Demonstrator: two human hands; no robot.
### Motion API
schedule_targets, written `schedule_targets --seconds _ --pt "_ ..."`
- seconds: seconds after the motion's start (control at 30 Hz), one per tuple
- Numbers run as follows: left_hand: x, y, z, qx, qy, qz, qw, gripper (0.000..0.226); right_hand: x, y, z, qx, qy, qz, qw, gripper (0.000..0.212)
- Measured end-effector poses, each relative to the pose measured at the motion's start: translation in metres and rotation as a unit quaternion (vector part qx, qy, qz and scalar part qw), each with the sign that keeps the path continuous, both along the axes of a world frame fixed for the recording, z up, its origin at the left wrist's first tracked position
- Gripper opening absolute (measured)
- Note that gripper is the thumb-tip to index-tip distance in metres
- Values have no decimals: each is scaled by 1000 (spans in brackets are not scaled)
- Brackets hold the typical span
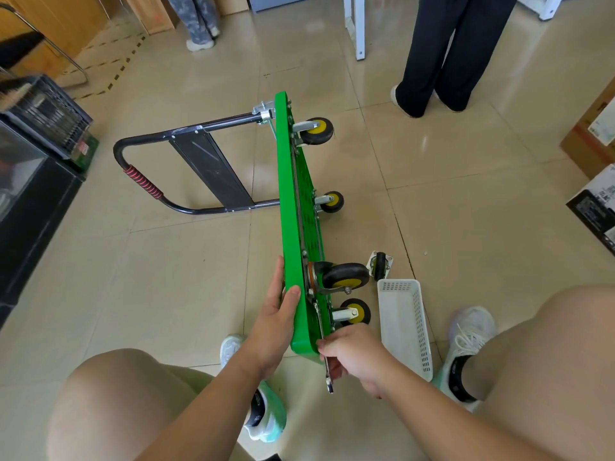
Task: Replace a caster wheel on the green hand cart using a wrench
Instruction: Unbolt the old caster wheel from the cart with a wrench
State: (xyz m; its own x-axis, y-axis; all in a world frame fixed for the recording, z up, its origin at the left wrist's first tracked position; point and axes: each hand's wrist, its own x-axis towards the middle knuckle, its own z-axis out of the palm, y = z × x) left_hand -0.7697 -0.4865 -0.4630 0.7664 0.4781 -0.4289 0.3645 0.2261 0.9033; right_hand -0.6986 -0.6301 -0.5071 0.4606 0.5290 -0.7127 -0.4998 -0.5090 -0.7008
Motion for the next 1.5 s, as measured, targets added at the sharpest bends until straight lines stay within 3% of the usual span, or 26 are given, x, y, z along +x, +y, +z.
schedule_targets --seconds 0.13,0.4,0.53,0.6,1.23,1.5 --pt "0 0 2 2 -3 -3 1000 61 1 0 -9 -30 -15 39 999 5" --pt "-1 -1 1 4 -11 -6 1000 61 5 -6 -31 -55 -130 113 984 27" --pt "-1 0 1 8 -9 -7 1000 62 0 -12 -28 -64 -136 127 980 17" --pt "0 -1 1 4 -8 -5 1000 62 -3 -16 -26 -70 -125 118 983 10" --pt "2 -2 1 5 -1 10 1000 59 -6 -6 16 35 6 -6 999 29" --pt "2 -2 3 -4 2 8 1000 61 0 1 22 59 80 -74 992 21"
